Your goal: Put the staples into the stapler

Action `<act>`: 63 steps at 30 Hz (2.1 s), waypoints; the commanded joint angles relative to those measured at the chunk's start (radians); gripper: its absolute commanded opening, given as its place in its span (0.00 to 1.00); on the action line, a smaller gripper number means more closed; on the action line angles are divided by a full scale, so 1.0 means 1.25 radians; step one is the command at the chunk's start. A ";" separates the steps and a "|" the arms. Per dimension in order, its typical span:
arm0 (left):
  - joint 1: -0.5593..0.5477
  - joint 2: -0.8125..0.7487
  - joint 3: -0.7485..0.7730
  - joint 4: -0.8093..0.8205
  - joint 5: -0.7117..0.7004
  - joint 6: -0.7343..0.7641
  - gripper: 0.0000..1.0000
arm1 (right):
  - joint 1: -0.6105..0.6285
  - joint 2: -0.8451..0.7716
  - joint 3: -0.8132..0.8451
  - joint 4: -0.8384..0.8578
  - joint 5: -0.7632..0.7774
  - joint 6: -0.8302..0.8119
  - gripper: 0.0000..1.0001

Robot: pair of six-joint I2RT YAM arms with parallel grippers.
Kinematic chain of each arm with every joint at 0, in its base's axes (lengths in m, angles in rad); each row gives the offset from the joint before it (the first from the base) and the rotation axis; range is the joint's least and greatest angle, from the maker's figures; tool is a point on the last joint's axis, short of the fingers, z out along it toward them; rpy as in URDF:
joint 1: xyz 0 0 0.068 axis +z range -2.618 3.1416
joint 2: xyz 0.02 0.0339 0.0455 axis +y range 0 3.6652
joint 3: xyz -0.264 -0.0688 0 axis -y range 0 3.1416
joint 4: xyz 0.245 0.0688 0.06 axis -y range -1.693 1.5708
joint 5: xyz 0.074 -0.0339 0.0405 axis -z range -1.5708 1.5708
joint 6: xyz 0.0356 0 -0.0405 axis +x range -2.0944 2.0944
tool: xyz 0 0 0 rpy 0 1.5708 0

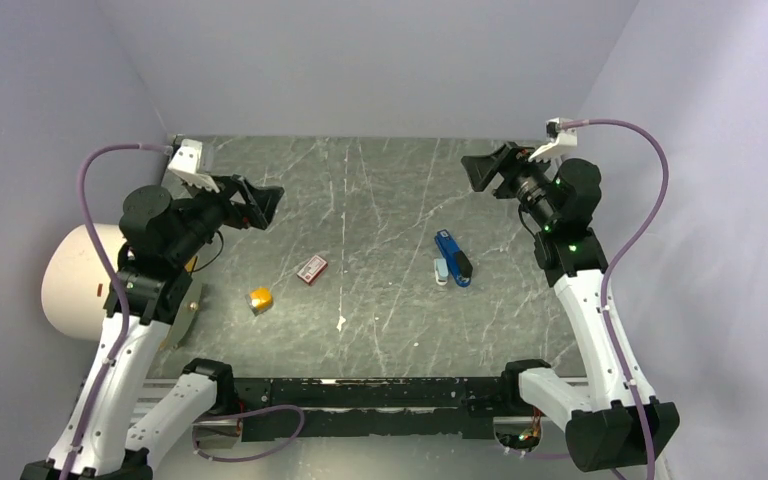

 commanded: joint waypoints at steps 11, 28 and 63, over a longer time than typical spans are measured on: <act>0.013 -0.184 -0.097 0.012 0.018 -0.113 0.97 | 0.024 -0.018 -0.072 0.091 -0.123 0.043 0.83; 0.013 -0.255 -0.269 -0.050 0.079 -0.247 0.97 | 0.494 0.409 0.041 0.163 0.292 0.052 0.63; 0.013 -0.312 -0.205 -0.304 -0.338 -0.286 0.97 | 0.714 1.074 0.673 -0.398 0.549 0.065 0.44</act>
